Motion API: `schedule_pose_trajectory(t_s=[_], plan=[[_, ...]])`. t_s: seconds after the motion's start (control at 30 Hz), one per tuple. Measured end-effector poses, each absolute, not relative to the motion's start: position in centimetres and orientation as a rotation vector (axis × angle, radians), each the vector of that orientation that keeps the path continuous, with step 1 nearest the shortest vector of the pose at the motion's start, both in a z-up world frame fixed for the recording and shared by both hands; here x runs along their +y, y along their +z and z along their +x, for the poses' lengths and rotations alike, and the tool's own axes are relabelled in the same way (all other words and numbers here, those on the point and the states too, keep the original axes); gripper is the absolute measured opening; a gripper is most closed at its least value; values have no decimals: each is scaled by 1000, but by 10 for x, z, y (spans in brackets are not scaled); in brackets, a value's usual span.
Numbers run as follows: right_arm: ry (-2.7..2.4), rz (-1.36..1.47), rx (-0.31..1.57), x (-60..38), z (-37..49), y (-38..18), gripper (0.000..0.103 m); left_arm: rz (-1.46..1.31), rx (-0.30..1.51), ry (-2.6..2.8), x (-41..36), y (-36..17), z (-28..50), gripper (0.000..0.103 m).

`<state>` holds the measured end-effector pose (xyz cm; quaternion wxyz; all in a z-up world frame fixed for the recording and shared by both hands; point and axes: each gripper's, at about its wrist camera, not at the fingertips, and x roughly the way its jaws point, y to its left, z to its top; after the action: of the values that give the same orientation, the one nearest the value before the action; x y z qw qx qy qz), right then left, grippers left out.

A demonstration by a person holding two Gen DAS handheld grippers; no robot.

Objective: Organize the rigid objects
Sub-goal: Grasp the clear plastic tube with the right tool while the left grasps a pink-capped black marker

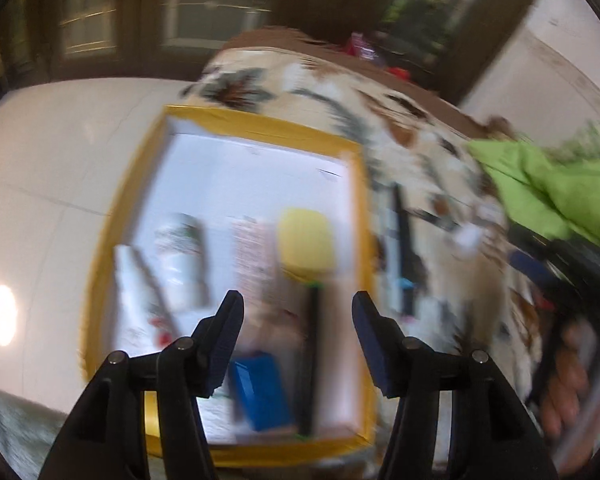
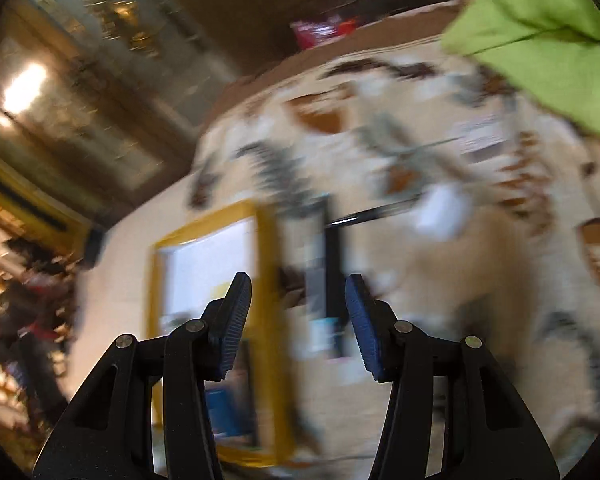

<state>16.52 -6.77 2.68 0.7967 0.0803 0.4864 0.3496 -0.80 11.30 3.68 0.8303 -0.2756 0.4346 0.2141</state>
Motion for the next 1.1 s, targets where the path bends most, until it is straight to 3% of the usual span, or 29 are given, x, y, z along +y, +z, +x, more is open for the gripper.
schedule_pose_trajectory(t_s=[0.13,0.23,0.33,0.47,0.63,1.1], plan=[[630,161,1128,-82,200,-1,48,-587,966,357,96,30,5,57],[565,119,1235,-77,218,-33,32,-632,995,329,97,22,8,57],[519,20,1288,-61,221,-54,25,-646,998,324,97,22,6,57],[509,-72,1326,-42,218,-71,25,-647,989,327,96,24,3,57],[459,-145,1352,-34,214,-74,9,-626,995,320,92,22,2,57],[619,136,1212,-71,205,6,9,-549,1036,229,54,27,35,56]])
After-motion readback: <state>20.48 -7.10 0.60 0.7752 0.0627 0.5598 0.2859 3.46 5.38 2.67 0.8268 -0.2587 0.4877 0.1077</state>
